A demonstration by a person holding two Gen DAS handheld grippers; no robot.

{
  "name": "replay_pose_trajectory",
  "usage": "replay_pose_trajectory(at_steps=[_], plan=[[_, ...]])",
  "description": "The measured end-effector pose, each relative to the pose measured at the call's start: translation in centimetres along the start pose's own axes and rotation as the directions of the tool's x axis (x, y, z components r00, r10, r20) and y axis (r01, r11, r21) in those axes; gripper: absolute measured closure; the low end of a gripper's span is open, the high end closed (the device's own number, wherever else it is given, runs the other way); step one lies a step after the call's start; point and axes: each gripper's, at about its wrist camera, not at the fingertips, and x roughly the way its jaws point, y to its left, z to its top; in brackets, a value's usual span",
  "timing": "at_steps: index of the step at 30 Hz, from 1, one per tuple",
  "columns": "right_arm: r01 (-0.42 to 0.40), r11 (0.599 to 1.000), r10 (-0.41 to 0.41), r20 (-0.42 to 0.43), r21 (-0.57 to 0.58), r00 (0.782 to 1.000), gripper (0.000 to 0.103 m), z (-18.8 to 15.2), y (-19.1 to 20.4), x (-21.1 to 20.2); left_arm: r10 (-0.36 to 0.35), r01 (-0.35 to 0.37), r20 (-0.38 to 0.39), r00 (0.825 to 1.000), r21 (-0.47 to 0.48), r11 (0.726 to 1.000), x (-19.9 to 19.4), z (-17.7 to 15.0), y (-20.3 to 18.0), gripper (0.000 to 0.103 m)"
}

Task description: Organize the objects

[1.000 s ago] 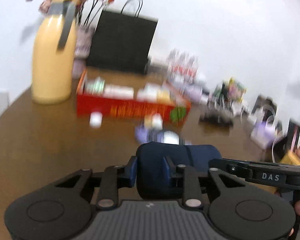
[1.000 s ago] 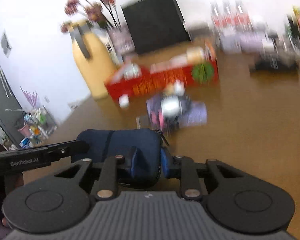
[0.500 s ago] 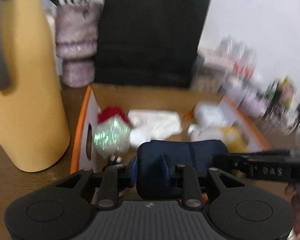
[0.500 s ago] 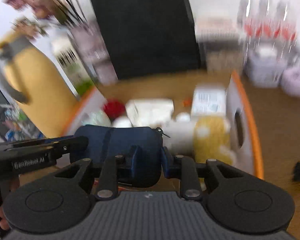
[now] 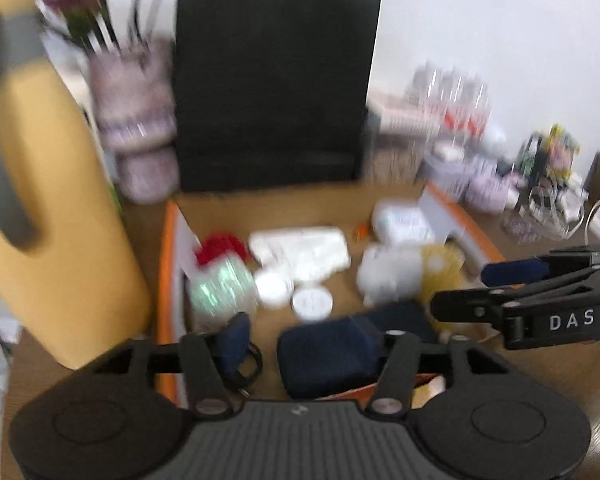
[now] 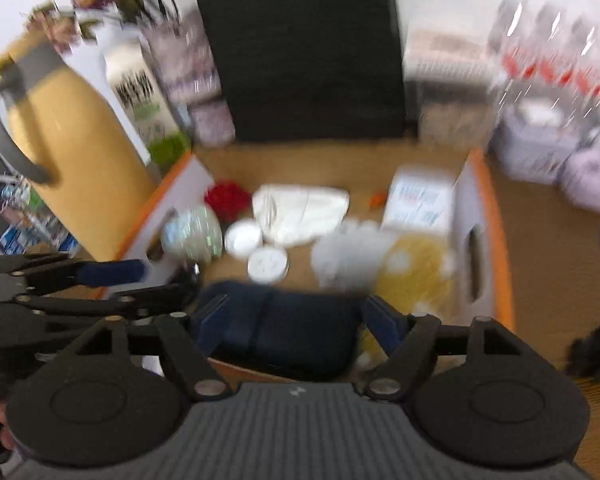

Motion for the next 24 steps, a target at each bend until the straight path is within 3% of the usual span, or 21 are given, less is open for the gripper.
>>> replay_pose_trajectory(at_steps=[5, 8, 10, 12, 13, 16, 19, 21, 24], plan=[[0.003, 1.0, 0.001, 0.102, -0.031, 0.995, 0.017, -2.2, 0.7, -5.7, 0.032, -0.034, 0.114, 0.993, 0.011, 0.999, -6.4, -1.5, -1.3, 0.034], [0.014, 0.995, 0.009, 0.224, -0.099, 0.975, 0.006, -7.8, 2.5, -10.4, 0.031, -0.03, 0.202, 0.979, -0.006, 1.0, -10.9, -7.0, -2.4, 0.026], [0.054, 0.989, -0.006, 0.33, -0.137, 0.944, 0.002, -12.9, 3.9, -13.5, 0.039, -0.041, 0.243, 0.969, 0.002, 0.999, -13.9, -12.0, -3.8, 0.023], [0.097, 0.979, -0.017, 0.4, -0.18, 0.917, 0.0, -18.8, 5.4, -16.3, -0.008, -0.002, 0.281, 0.96, 0.035, 0.999, -17.0, -17.4, -5.0, 0.017], [0.114, 0.974, -0.025, 0.405, -0.198, 0.914, 0.0, -21.1, 6.1, -17.3, -0.033, 0.025, 0.284, 0.958, 0.033, 0.999, -18.1, -19.6, -5.4, 0.015], [0.152, 0.949, -0.049, 0.347, -0.276, 0.937, 0.0, -27.6, 7.9, -20.0, -0.092, 0.091, 0.214, 0.973, 0.014, 0.996, -21.1, -24.8, -5.3, 0.014], [0.076, 0.937, 0.016, 0.262, -0.34, 0.965, 0.0, -31.7, 8.6, -22.8, -0.035, 0.037, 0.161, 0.986, -0.008, 0.999, -22.8, -27.8, -4.0, 0.015], [0.053, 0.936, 0.034, 0.24, -0.347, 0.97, 0.0, -33.0, 8.8, -24.2, 0.009, -0.008, 0.145, 0.989, -0.01, 1.0, -23.5, -28.5, -3.3, 0.016], [0.062, 0.954, 0.019, 0.266, -0.294, 0.964, 0.0, -33.2, 8.2, -25.0, 0.003, -0.003, 0.172, 0.985, -0.003, 1.0, -24.0, -28.5, -3.2, 0.016]])
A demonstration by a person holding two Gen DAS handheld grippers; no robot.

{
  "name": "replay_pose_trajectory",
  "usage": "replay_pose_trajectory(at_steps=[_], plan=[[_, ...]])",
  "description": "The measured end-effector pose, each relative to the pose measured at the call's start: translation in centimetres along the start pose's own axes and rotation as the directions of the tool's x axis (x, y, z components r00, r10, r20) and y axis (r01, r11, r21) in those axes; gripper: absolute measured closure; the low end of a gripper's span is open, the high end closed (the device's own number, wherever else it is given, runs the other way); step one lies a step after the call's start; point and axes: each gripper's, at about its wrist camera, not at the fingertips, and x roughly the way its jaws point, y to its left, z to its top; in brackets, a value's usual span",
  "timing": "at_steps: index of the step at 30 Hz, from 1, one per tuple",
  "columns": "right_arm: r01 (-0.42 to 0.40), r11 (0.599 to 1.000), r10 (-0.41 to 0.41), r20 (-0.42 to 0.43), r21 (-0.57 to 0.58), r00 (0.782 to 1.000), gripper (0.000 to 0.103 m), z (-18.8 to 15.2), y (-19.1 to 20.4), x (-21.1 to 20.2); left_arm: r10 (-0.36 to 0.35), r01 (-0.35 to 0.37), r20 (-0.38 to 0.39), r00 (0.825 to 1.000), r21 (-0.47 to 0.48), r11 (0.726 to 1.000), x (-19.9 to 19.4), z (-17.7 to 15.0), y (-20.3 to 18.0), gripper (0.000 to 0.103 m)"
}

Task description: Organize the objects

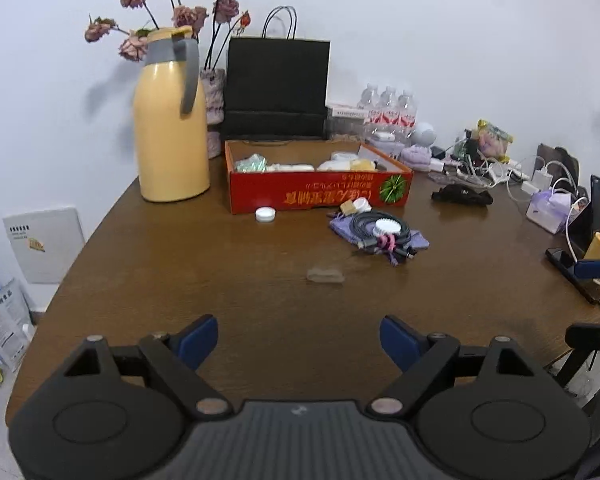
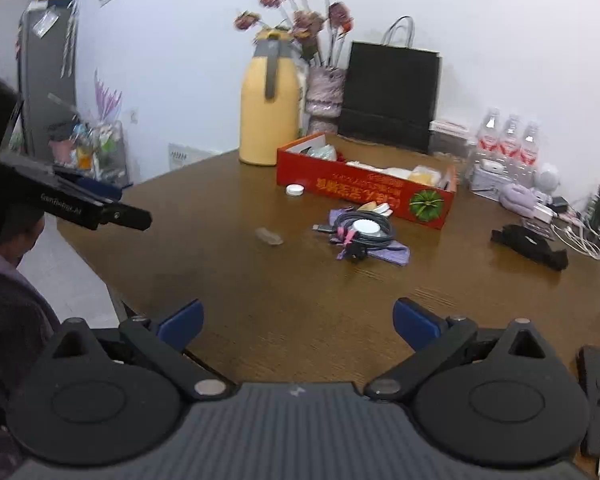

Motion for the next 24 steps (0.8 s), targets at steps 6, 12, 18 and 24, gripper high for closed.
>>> replay_pose_trajectory(at_steps=[6, 12, 18, 24], plan=[[0.058, 0.997, -0.057, -0.015, 0.053, 0.998, 0.0, -0.3, -1.1, 2.9, -0.03, 0.03, -0.011, 0.999, 0.023, 0.999, 3.8, 0.0, -1.2, 0.025], [0.141, 0.986, -0.14, -0.015, 0.092, 0.99, 0.006, 0.2, -2.8, 9.1, -0.036, 0.039, -0.066, 0.997, 0.038, 0.999, 11.1, 1.1, -0.7, 0.053], [0.118, 0.989, -0.118, -0.003, 0.086, 0.993, 0.018, 2.5, -4.2, 14.6, -0.057, 0.064, -0.079, 0.995, 0.087, 0.994, 17.3, 2.4, 0.3, 0.058], [0.108, 0.992, -0.109, 0.018, 0.066, 0.994, 0.032, 5.2, -6.3, 19.7, -0.143, 0.148, -0.07, 0.987, 0.072, 0.986, 19.0, 2.3, 0.8, 0.089]])
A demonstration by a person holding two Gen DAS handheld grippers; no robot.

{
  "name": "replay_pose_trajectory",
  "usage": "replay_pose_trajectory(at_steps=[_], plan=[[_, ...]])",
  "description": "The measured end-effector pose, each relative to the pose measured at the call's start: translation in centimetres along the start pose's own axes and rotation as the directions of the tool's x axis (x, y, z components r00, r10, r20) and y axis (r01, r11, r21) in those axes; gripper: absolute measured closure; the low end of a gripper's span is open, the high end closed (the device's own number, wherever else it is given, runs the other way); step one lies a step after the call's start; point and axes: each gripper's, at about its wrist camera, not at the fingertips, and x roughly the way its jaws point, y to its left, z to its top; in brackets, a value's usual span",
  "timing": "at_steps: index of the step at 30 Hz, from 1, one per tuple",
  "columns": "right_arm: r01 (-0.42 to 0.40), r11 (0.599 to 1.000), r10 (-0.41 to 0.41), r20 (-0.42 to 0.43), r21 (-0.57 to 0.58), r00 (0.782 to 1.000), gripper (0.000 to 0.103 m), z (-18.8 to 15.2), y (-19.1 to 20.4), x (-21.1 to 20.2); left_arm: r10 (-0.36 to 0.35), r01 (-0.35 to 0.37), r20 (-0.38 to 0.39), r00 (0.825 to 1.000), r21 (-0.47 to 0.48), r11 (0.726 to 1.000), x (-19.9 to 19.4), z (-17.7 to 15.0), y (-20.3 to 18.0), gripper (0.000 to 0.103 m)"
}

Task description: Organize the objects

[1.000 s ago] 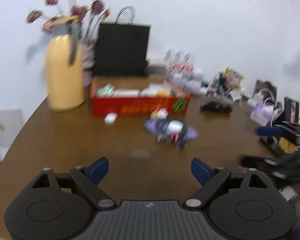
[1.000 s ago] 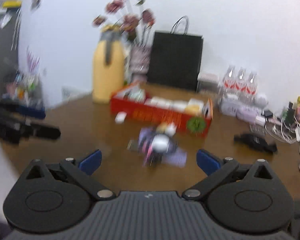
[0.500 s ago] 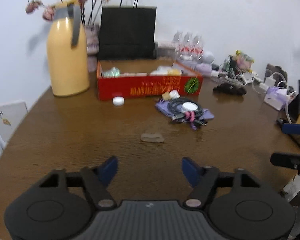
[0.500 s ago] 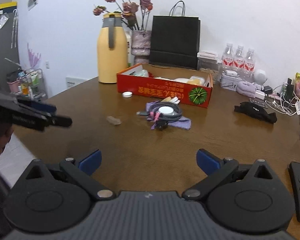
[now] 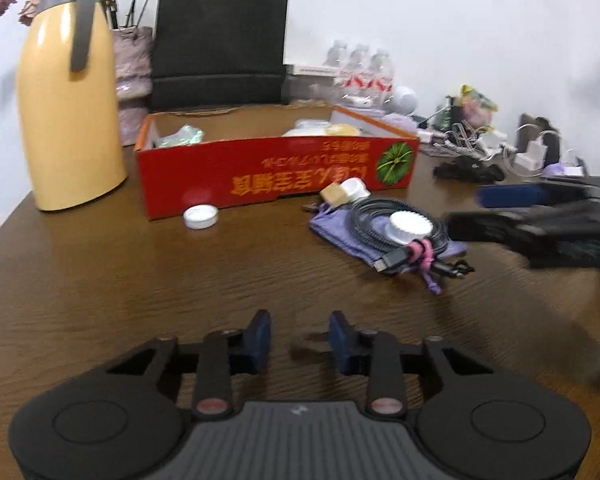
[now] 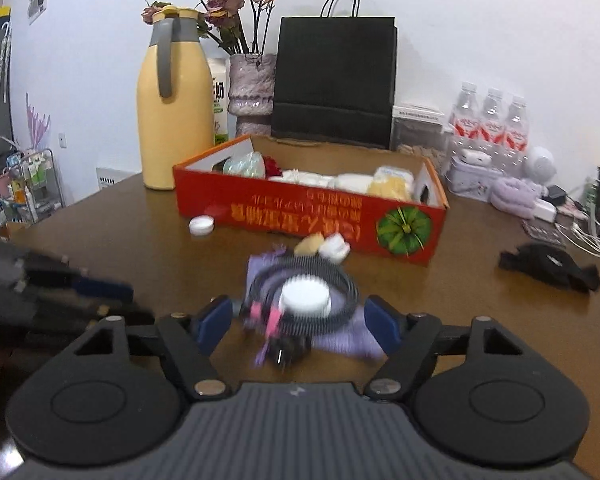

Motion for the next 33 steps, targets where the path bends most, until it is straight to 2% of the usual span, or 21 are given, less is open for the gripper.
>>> replay_pose_trajectory(at_steps=[2, 3, 4, 5, 7, 10, 14, 18, 21, 23, 25, 28, 33], plan=[[0.008, 1.0, -0.008, -0.02, -0.002, 1.0, 0.044, 0.5, -0.2, 2.2, 0.004, -0.004, -0.005, 1.0, -0.011, 1.0, 0.2, 0.1, 0.0, 0.1], [0.002, 1.0, -0.002, -0.034, 0.005, 0.999, 0.049, 0.6, -0.3, 3.2, 0.016, -0.016, -0.005, 1.0, -0.014, 1.0, 0.2, 0.1, -0.1, 0.102], [-0.008, 1.0, 0.008, -0.059, 0.011, 0.998, 0.06, 0.5, -0.3, 4.2, 0.025, -0.025, -0.005, 1.0, -0.015, 1.0, 0.3, 0.1, -0.2, 0.102], [-0.018, 1.0, 0.019, -0.093, 0.013, 0.995, 0.066, 0.3, -0.1, 5.2, 0.032, -0.032, -0.007, 0.999, -0.025, 0.999, 0.3, 0.2, -0.3, 0.102], [-0.013, 1.0, 0.014, -0.081, 0.008, 0.997, 0.066, 0.1, 0.3, 5.5, 0.045, -0.045, -0.01, 0.999, -0.053, 0.998, 0.1, 0.3, -0.2, 0.102], [0.035, 0.997, -0.038, -0.049, -0.062, 0.998, 0.067, 0.5, 1.2, 5.0, 0.083, -0.084, -0.01, 0.996, -0.088, 0.993, 0.0, 0.5, 0.3, 0.103], [0.003, 1.0, -0.002, 0.039, -0.025, 0.999, 0.067, 1.7, 0.9, 1.5, 0.111, -0.108, 0.02, 0.994, -0.124, 0.986, -1.7, 1.2, 0.5, 0.103], [-0.085, 0.994, 0.08, 0.076, 0.063, 0.994, 0.067, 1.8, 0.2, -2.3, 0.071, -0.059, 0.061, 0.996, -0.178, 0.982, -5.0, 1.7, 0.0, 0.103], [-0.087, 0.994, 0.082, 0.075, 0.071, 0.994, 0.067, 0.6, 0.9, -4.8, 0.047, -0.033, 0.064, 0.997, -0.209, 0.977, -7.2, 1.9, -0.7, 0.103], [-0.103, 0.992, 0.097, 0.078, 0.069, 0.992, 0.066, -0.4, 1.4, -6.7, 0.043, -0.023, 0.096, 0.994, -0.199, 0.98, -9.1, 1.9, -1.6, 0.103], [-0.11, 0.992, 0.106, 0.075, 0.056, 0.992, 0.066, -1.7, 1.8, -8.6, 0.006, 0.019, 0.127, 0.992, -0.194, 0.981, -10.7, 1.8, -2.2, 0.103], [-0.082, 0.993, 0.077, 0.064, 0.081, 0.995, 0.066, -2.7, 1.7, -10.6, 0.017, 0.009, 0.145, 0.989, -0.178, 0.984, -12.3, 1.8, -3.1, 0.103], [-0.086, 0.989, 0.074, 0.096, 0.117, 0.993, 0.067, -3.5, 1.3, -12.7, 0.015, 0.014, 0.165, 0.986, -0.169, 0.986, -13.5, 1.6, -4.0, 0.103]])
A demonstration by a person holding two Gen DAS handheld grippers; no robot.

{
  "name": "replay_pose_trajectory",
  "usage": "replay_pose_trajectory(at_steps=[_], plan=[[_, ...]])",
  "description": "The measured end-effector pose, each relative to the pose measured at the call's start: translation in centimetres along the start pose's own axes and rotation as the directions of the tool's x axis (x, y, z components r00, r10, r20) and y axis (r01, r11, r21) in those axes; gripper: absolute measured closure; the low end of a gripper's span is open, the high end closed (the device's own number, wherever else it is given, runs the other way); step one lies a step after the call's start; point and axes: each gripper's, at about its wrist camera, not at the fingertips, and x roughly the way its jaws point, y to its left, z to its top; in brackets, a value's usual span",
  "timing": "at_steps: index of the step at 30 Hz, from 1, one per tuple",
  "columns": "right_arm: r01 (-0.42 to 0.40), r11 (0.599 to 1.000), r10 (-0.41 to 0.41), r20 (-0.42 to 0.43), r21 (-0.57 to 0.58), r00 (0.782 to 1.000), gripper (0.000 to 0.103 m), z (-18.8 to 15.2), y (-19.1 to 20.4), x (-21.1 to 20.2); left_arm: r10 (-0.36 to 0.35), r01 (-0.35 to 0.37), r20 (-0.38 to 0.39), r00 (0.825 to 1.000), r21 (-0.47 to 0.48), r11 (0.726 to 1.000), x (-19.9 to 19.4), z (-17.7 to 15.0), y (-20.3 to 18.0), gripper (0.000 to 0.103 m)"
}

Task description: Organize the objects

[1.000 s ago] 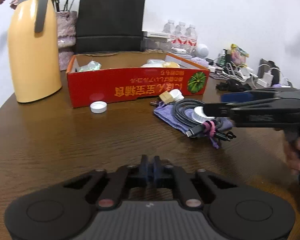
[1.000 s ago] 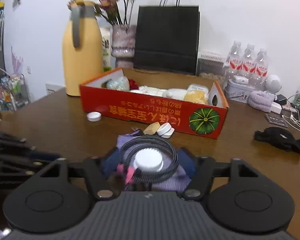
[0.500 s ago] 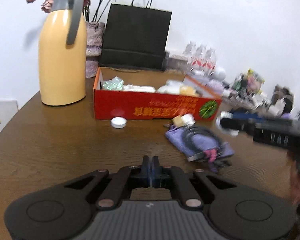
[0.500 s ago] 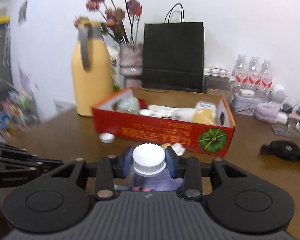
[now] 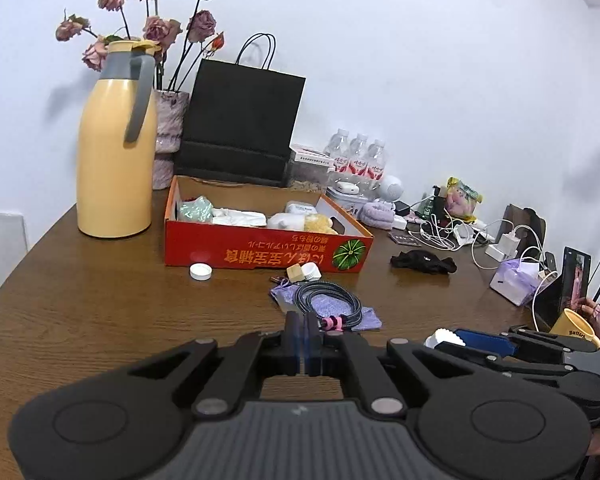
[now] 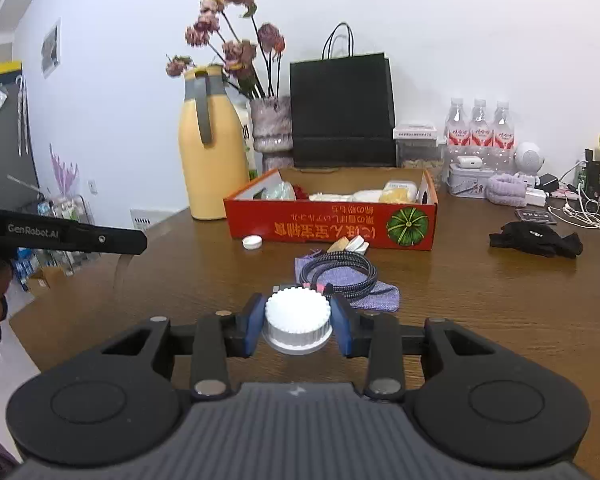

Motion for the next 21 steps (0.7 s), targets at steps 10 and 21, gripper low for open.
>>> replay_pose_trajectory(at_steps=[10, 21], plan=[[-0.003, 0.995, 0.004, 0.01, -0.104, 1.0, 0.066, 4.6, -1.2, 5.6, 0.005, -0.01, 0.04, 0.999, 0.114, 0.993, 5.2, 5.6, 2.4, 0.103], [-0.031, 0.992, 0.012, -0.151, -0.126, 0.988, 0.066, 17.8, -5.5, 29.0, 0.193, -0.166, -0.14, 0.971, 0.182, 0.969, 29.2, 15.8, 8.5, 0.102]])
